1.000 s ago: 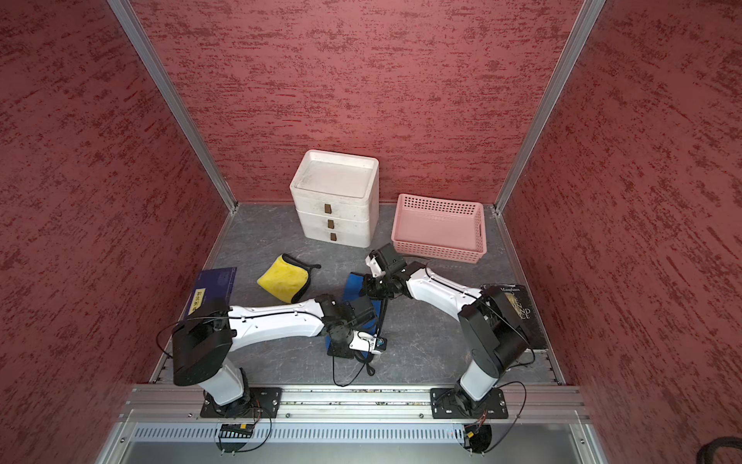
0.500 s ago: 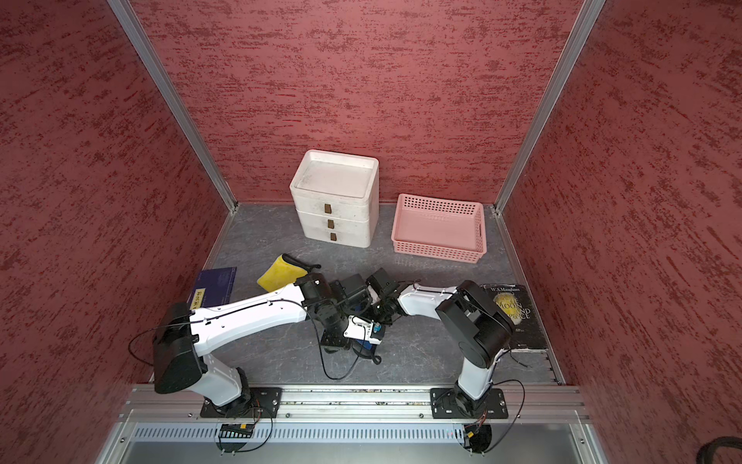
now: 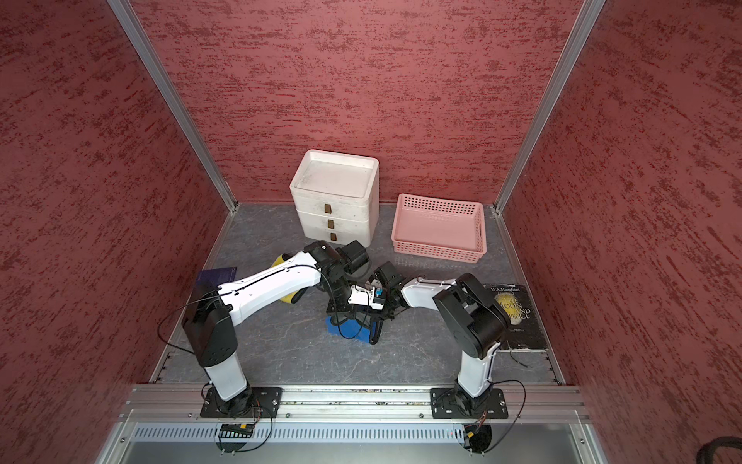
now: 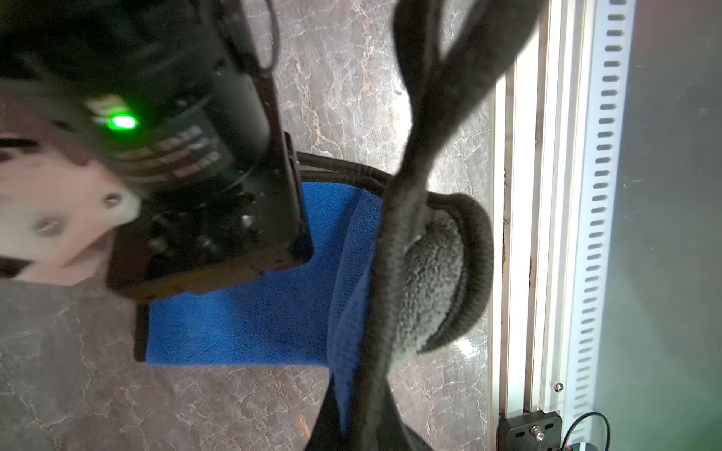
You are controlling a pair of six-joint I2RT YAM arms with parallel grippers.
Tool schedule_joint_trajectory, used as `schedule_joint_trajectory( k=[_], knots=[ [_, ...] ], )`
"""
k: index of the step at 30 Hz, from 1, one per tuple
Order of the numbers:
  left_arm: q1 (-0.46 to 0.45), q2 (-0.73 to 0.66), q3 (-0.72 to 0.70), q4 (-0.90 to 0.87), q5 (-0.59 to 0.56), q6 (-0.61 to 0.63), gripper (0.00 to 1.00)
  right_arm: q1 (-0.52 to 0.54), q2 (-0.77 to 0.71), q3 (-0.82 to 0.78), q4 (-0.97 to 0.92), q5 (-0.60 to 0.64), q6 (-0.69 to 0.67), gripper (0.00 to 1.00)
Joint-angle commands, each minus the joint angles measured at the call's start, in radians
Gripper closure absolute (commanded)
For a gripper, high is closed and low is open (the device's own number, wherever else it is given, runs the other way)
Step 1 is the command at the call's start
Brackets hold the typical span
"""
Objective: Fold the square dishcloth
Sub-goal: Fold the cleaning item at the center of the board.
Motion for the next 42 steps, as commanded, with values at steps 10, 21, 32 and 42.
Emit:
schedule_joint_trajectory(
  k=[10,21,32,42],
  knots=[
    [0.097,0.146,0.158,-0.019,0.015,0.1,1.0,-0.126,-0.171,-0.011,-0.049,-0.015,0.019,0.98],
    [0.105,0.27,0.271,-0.021,0.028,0.124,1.0,-0.285,-0.35,-0.133,-0.121,0.202,0.067,0.95],
    [0.085,0.394,0.286,0.111,-0.031,0.109,0.69,-0.285,-0.542,-0.215,-0.214,0.371,0.104,0.94],
    [0.105,0.24,0.279,0.136,-0.131,0.175,0.04,-0.14,-0.623,-0.189,-0.205,0.367,0.154,0.93]
  ],
)
